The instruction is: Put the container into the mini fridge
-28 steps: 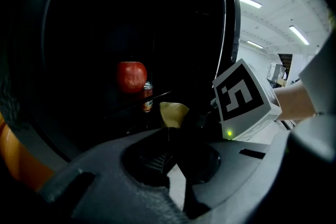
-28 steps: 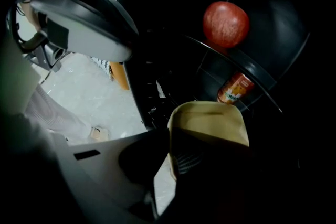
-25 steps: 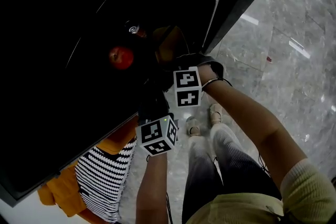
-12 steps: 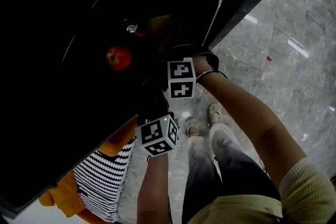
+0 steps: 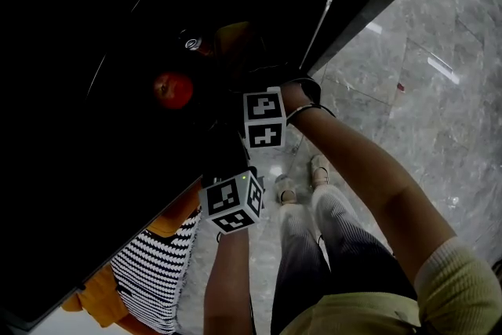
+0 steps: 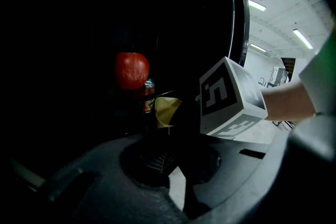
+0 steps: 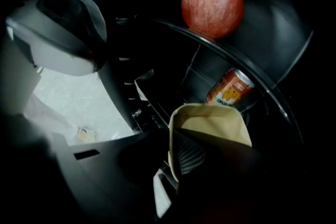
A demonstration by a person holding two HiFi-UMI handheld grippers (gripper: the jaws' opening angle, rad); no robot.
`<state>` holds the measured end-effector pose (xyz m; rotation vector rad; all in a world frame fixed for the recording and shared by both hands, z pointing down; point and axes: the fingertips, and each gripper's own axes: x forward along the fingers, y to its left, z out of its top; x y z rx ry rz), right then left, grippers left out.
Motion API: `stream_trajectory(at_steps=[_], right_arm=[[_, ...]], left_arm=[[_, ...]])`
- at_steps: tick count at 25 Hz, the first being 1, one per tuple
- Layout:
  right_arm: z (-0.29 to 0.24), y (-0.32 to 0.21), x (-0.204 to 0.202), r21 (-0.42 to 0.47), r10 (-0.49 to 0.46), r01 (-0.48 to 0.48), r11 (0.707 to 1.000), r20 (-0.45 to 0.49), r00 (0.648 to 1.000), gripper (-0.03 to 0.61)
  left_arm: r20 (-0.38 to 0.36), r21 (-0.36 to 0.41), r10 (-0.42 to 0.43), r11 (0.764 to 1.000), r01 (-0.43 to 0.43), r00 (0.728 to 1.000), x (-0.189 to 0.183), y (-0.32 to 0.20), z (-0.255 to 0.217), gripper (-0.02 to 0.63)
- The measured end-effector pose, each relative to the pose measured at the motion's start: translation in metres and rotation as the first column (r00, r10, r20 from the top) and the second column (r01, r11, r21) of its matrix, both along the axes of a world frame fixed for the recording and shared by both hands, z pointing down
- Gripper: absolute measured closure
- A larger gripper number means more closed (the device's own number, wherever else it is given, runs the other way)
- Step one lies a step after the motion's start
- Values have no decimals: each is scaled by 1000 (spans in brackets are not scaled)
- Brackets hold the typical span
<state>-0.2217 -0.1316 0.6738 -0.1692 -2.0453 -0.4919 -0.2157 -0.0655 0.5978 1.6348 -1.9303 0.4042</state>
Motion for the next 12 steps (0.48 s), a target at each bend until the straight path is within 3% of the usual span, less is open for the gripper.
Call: stream_trajectory(at_steps=[12], right_arm=[[-32, 8, 2, -36, 109, -106, 994, 122, 987, 494]], left_arm=[[19, 26, 19, 999, -20, 1000, 4, 2, -16, 591]])
